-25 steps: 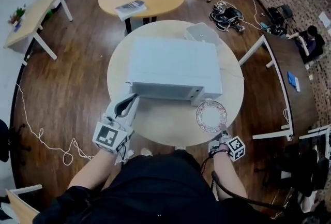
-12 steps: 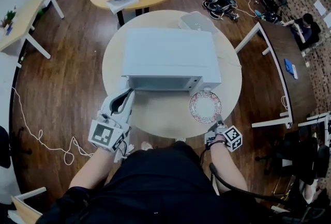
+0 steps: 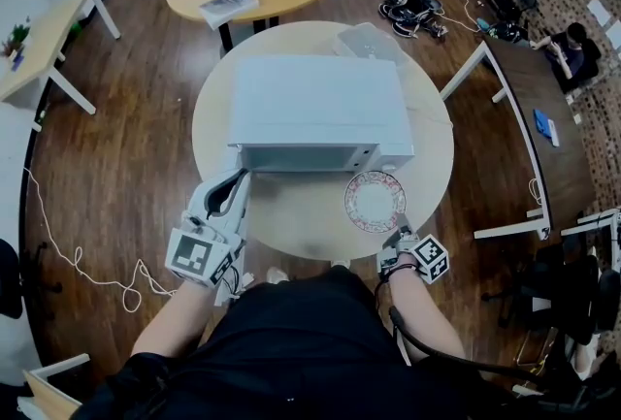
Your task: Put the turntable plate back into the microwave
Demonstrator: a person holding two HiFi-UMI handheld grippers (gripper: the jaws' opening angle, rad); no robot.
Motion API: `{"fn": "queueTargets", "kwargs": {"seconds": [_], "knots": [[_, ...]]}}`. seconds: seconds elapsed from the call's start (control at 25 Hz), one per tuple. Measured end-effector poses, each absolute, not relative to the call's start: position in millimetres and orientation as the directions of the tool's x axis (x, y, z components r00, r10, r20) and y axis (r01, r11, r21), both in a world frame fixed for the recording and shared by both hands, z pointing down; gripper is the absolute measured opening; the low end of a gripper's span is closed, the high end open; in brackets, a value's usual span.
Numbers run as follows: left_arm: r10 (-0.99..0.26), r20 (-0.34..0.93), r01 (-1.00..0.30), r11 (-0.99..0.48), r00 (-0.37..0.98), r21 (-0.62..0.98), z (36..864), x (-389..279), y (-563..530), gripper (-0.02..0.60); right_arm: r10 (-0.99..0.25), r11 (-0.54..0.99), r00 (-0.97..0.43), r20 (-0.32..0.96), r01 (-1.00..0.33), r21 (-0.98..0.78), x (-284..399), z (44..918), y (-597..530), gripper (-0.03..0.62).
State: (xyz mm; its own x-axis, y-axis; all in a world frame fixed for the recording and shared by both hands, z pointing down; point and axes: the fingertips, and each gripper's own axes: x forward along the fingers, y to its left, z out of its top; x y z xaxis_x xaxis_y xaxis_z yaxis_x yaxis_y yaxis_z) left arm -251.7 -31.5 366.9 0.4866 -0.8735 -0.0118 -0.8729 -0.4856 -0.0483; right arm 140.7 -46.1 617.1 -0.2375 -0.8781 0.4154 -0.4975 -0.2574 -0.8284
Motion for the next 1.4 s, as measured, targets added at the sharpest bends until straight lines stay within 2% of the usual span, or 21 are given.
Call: {"fn": "queueTargets", "kwargs": {"seconds": [1.4], "knots": [[-0.915, 0.003, -0.914, -0.403, 0.403, -0.048, 368.7, -282.9, -8.6, 0.005, -0.804, -0.158, -0.431, 0.410, -0.510, -0.846, 48.1, 624.1, -68.4, 0.018]]}}
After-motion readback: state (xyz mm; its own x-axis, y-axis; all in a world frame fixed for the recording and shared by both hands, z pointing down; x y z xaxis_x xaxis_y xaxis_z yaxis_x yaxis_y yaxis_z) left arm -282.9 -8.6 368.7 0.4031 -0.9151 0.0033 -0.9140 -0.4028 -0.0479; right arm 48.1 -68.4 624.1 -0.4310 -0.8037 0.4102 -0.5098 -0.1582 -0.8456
